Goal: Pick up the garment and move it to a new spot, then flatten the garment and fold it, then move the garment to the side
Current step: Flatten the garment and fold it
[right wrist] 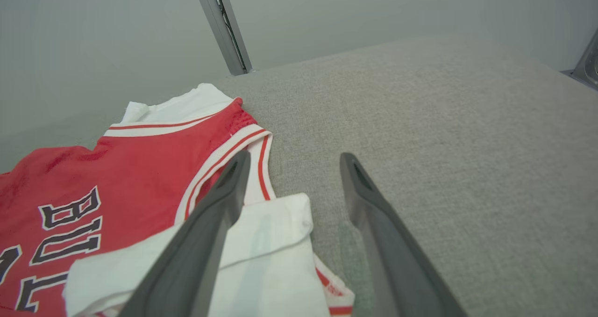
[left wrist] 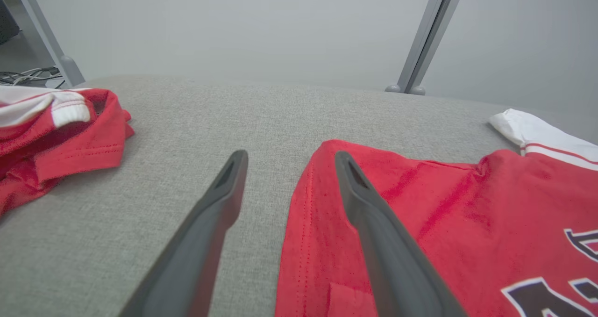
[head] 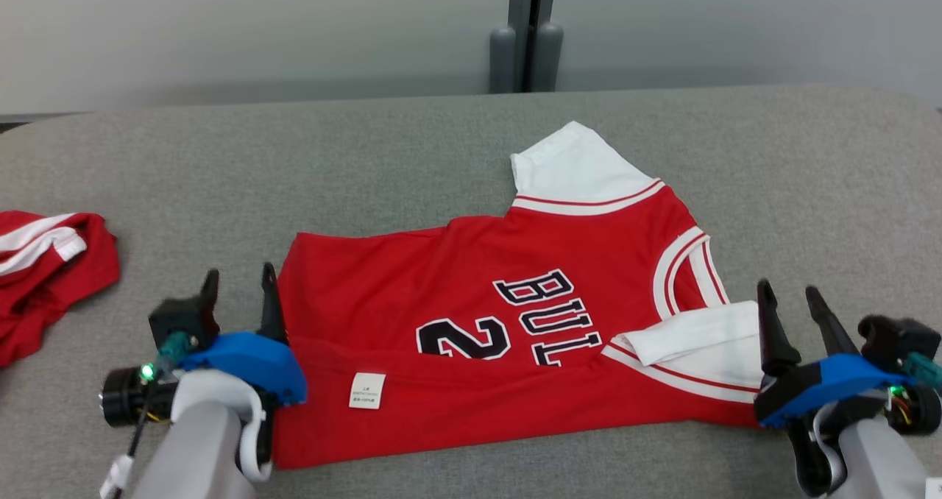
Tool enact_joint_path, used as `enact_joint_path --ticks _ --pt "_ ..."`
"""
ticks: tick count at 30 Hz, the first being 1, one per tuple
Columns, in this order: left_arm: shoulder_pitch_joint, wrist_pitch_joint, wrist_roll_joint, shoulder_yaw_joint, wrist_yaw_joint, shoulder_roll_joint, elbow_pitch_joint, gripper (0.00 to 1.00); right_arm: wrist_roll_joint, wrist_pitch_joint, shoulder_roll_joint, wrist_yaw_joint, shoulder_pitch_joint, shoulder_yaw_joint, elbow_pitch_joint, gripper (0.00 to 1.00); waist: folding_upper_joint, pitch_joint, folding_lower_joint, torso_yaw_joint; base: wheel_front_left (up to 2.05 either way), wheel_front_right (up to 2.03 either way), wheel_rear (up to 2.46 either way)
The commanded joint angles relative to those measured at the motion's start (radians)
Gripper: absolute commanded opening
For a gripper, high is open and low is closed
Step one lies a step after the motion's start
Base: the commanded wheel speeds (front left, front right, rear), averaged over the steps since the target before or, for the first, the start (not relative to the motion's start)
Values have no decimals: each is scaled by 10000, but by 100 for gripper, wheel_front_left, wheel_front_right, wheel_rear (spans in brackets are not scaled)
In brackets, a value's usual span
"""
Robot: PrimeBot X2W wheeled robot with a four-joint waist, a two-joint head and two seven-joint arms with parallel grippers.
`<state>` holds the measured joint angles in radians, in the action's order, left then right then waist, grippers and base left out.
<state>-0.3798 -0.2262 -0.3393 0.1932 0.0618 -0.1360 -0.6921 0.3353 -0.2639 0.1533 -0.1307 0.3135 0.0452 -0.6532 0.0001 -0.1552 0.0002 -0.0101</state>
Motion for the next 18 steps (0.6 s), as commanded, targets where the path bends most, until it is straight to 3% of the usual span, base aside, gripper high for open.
enact_joint_path --ticks 1,9,18 --pt "-337 109 110 -33 25 -127 -125 100 -28 -4 79 -1 255 -73 91 100 -1 -169 -2 25 0 0 0" --pt "-2056 792 95 90 -184 -361 -1417 100 404 -4 297 -1 1725 -1035 680 100 -1 -1357 -2 -319 0 0 0" --pt "-2690 340 7 402 -549 134 -2515 100 759 -2 847 -1 2869 -1734 809 100 -1 -2105 -2 -254 0 0 0"
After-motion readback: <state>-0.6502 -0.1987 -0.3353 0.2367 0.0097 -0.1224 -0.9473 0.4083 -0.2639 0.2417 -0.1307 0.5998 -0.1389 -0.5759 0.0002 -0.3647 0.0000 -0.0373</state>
